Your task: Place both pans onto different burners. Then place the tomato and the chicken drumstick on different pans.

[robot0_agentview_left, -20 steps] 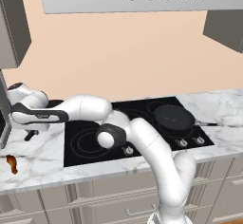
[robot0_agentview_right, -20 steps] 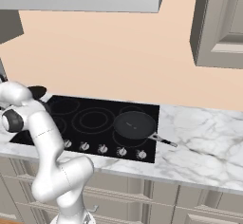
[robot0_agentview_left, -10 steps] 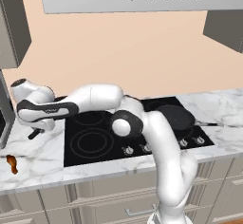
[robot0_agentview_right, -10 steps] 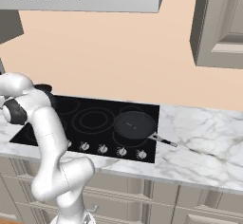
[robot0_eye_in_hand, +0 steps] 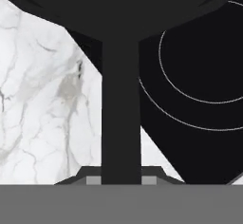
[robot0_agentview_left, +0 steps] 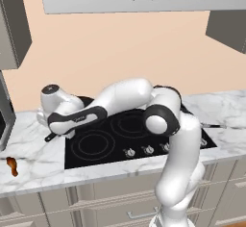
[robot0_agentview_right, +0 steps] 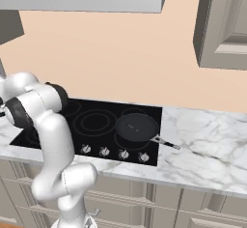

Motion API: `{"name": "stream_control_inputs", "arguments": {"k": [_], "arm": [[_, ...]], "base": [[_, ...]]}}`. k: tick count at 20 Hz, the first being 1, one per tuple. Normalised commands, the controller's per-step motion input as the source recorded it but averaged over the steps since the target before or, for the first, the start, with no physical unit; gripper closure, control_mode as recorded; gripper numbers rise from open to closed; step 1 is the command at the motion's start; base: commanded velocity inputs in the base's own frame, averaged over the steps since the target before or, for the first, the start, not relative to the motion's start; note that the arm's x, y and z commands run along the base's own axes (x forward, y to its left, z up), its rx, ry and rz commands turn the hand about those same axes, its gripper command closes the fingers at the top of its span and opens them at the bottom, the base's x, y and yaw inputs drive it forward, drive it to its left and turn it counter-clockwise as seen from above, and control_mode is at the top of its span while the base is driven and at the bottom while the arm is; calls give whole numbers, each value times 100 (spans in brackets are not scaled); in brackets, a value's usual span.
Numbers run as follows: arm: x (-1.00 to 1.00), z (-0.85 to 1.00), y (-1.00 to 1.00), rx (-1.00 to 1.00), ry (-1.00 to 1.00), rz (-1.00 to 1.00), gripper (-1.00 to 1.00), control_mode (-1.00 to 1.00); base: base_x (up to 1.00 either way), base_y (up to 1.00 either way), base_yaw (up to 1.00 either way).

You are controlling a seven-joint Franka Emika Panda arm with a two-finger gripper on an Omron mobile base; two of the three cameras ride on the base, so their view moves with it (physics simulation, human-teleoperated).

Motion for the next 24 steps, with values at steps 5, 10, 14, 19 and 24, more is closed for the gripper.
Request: {"name": "stream_control_inputs", "arguments": {"k": [5, 10, 14, 19, 24], "arm": [[-2, -3, -43, 13, -3, -10, 100, -100], [0, 0, -21, 0, 0, -11, 100, -100], [1, 0, -6, -2, 7, -5, 100, -100], [7, 0, -12, 0, 12, -3, 100, -100], [11, 0, -37, -1, 7, -1, 100, -100]], "base": [[0, 0, 0], [0, 0, 0], [0, 0, 0], [0, 0, 0], [0, 0, 0]]}}
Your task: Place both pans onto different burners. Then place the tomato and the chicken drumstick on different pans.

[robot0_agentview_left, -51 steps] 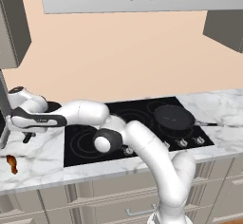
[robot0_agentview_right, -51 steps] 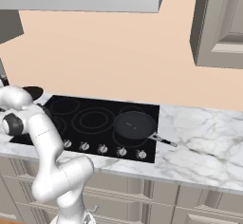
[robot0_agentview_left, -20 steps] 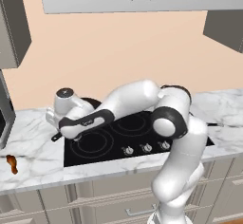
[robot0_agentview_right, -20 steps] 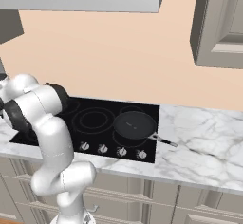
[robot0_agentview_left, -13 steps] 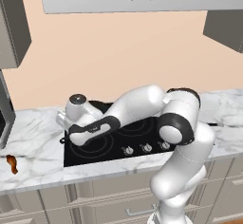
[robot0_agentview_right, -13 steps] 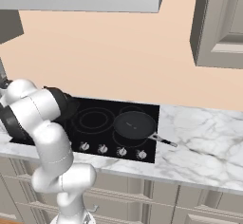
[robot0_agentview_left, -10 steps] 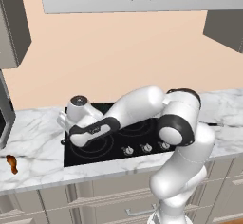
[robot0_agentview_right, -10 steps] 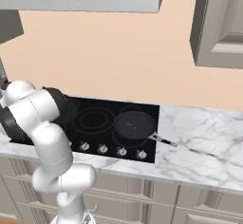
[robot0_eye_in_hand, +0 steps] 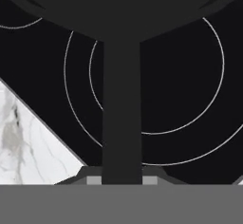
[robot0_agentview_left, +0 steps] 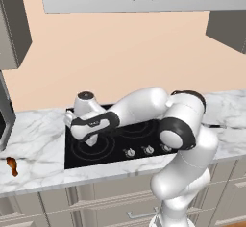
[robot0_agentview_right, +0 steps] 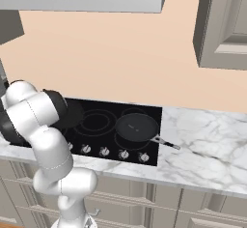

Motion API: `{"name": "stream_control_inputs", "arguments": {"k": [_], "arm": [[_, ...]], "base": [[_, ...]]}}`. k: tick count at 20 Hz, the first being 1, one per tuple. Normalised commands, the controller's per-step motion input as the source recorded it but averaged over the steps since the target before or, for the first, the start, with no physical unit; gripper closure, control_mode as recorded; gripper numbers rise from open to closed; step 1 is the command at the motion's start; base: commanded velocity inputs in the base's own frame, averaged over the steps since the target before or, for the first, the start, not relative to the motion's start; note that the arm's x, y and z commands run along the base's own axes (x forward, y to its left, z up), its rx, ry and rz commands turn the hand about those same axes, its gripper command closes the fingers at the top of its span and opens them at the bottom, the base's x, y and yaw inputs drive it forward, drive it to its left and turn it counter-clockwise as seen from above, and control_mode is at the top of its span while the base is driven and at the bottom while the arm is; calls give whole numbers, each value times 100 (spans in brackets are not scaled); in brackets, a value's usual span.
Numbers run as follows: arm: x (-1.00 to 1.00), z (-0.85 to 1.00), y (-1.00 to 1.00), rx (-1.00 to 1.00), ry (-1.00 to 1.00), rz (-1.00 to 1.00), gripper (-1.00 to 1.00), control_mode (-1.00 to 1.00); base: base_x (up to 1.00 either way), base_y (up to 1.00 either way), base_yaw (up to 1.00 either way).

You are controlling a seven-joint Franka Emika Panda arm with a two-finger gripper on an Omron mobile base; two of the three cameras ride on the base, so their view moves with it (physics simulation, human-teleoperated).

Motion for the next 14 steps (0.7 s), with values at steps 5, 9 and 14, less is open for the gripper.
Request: {"name": "stream_control_inputs", "arguments": {"k": [5, 9, 14], "arm": [[10, 0, -34, 0, 6, -2, 100, -100], [11, 0, -34, 0, 5, 0, 100, -100], [11, 0, -36, 0, 4, 0, 100, -100]], "base": [[0, 0, 0], [0, 0, 0], [0, 0, 0]]}}
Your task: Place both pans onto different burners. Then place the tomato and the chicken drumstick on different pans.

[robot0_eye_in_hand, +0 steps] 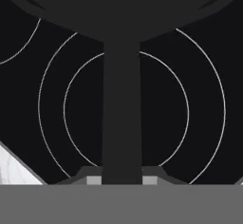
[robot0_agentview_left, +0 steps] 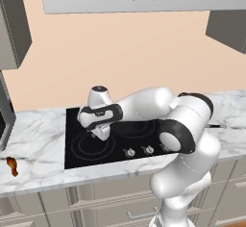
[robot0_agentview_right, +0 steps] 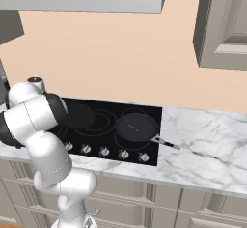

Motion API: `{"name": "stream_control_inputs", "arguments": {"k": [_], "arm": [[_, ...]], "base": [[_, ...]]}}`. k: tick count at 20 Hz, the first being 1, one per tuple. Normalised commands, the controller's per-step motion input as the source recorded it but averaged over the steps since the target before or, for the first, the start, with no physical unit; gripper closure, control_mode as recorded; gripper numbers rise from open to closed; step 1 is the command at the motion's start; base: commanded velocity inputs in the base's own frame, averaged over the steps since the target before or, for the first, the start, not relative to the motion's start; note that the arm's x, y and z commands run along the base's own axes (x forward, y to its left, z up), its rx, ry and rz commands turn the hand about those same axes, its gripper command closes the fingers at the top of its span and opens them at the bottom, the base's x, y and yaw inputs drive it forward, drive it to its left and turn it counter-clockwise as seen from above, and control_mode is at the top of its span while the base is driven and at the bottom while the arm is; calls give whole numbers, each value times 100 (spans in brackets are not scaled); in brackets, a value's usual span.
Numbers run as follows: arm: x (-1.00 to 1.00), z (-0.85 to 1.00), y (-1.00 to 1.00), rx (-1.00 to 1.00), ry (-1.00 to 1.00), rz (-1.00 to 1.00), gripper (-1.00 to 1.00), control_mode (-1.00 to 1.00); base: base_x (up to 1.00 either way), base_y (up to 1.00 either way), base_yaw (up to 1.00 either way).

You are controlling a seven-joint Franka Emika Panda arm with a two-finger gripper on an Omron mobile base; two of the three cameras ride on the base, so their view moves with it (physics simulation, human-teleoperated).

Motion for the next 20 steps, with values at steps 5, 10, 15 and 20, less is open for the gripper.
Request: {"name": "stream_control_inputs", "arguments": {"k": [5, 10, 15, 20], "arm": [[10, 0, -38, 0, 3, 0, 100, -100], [9, 0, -37, 0, 2, 0, 100, -100], [9, -1, -23, 0, 2, 0, 100, -100], [12, -5, -15, 0, 0, 0, 100, -100]], "base": [[0, 0, 0], [0, 0, 0], [0, 0, 0], [0, 0, 0]]}}
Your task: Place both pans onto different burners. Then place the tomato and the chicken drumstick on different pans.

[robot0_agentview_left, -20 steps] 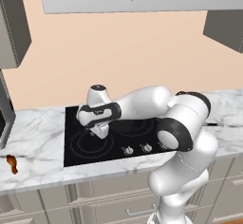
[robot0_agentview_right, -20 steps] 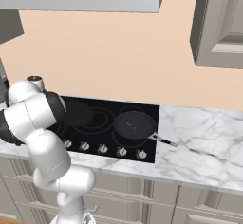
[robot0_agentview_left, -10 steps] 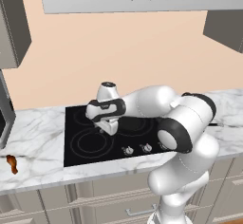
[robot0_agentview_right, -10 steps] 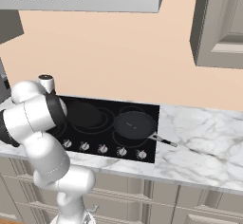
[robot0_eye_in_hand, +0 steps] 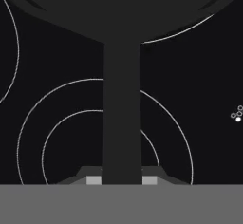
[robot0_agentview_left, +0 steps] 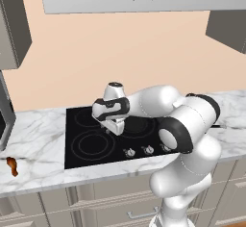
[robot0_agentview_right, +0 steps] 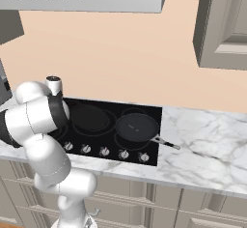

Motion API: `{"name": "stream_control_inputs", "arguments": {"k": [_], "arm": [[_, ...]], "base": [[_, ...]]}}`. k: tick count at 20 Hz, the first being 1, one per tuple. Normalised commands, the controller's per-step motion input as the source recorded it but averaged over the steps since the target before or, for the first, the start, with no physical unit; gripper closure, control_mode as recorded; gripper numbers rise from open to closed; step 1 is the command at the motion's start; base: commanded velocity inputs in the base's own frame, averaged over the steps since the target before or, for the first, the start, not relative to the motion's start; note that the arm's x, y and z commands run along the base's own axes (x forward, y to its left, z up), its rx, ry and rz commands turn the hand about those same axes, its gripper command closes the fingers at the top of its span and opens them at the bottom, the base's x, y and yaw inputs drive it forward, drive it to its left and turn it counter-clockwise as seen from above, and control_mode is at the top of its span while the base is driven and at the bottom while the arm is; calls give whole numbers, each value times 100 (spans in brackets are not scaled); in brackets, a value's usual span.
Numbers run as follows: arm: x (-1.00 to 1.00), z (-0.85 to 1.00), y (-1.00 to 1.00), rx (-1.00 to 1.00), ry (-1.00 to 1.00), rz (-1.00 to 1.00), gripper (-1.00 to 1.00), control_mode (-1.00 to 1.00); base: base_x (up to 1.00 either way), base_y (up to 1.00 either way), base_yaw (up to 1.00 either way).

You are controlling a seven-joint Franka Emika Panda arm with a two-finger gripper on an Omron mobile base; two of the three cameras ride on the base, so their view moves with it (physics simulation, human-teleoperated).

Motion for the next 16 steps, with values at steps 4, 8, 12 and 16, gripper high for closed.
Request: {"name": "stream_control_inputs", "arguments": {"k": [4, 8, 12, 16], "arm": [[12, -12, -24, 0, 0, 0, 100, -100], [2, -15, -22, 0, 0, 0, 100, -100], [0, -15, -2, 0, 0, 0, 100, -100], [0, -25, 0, 0, 0, 0, 100, -100]], "base": [[0, 0, 0], [0, 0, 0], [0, 0, 0], [0, 0, 0]]}}
